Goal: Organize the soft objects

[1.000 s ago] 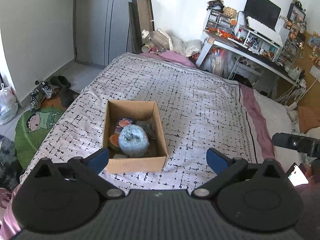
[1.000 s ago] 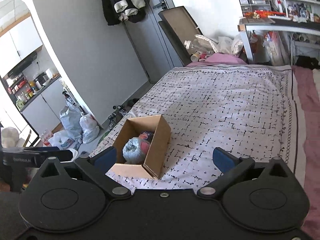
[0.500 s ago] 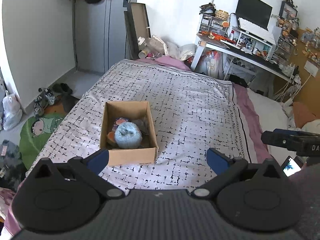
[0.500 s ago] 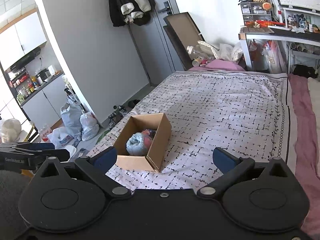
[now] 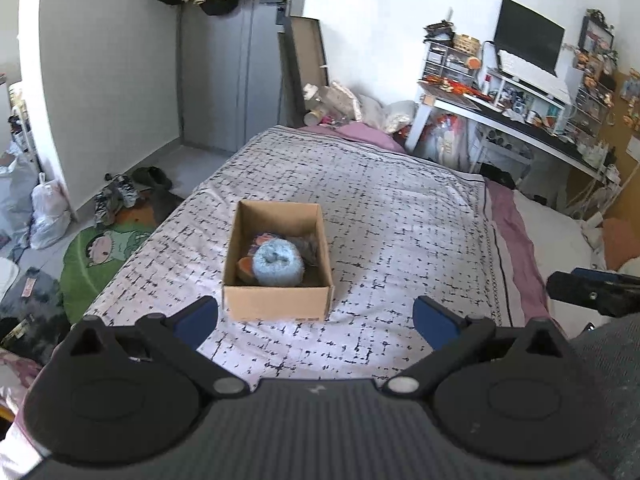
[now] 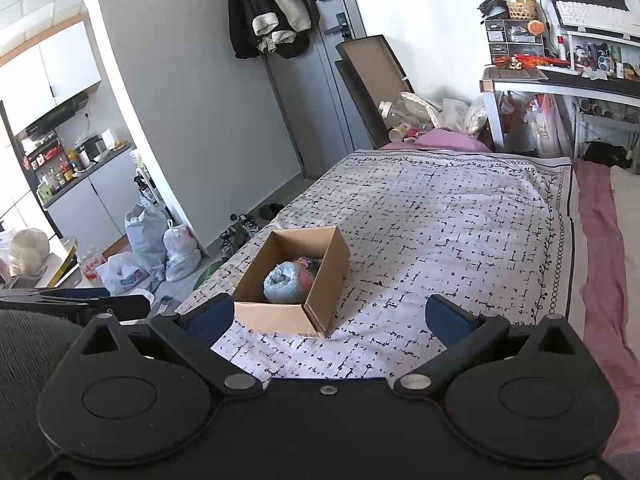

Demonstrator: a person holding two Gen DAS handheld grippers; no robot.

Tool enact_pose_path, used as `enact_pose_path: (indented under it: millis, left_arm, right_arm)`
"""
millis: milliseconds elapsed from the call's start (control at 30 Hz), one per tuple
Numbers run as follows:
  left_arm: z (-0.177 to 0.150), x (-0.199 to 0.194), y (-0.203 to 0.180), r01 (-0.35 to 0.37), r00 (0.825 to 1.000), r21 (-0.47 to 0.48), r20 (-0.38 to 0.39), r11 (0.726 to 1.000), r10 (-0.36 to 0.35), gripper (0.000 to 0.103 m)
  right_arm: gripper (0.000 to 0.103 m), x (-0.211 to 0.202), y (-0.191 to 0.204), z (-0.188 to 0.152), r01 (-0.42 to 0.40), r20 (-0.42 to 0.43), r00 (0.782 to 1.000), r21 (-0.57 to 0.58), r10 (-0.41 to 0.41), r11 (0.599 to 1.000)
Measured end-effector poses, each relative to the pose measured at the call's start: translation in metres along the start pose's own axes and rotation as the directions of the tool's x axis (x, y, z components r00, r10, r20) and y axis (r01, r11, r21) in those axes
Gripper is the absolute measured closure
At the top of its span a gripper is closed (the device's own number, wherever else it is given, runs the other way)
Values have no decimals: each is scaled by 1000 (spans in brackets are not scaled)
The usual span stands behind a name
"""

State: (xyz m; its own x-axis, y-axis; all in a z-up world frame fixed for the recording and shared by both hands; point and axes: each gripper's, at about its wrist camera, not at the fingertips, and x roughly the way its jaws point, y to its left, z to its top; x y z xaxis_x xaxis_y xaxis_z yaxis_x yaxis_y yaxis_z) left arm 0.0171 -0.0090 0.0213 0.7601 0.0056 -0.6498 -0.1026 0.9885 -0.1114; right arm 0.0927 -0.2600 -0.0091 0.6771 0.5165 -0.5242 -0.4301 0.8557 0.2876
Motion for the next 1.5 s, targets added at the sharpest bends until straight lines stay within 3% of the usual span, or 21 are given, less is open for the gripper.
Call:
enact_pose_path:
  millis: [333, 1500]
  left_arm:
    - [-9, -12, 2, -45, 999, -14, 21, 999, 45, 0]
    - [-12, -15, -2, -61, 998, -18, 32, 998, 62, 0]
  right_arm:
    - [0, -8, 7, -5, 0, 16, 1000, -12, 0, 1000]
    - [0, -9, 9, -7, 19, 1, 1000, 18, -19, 1000]
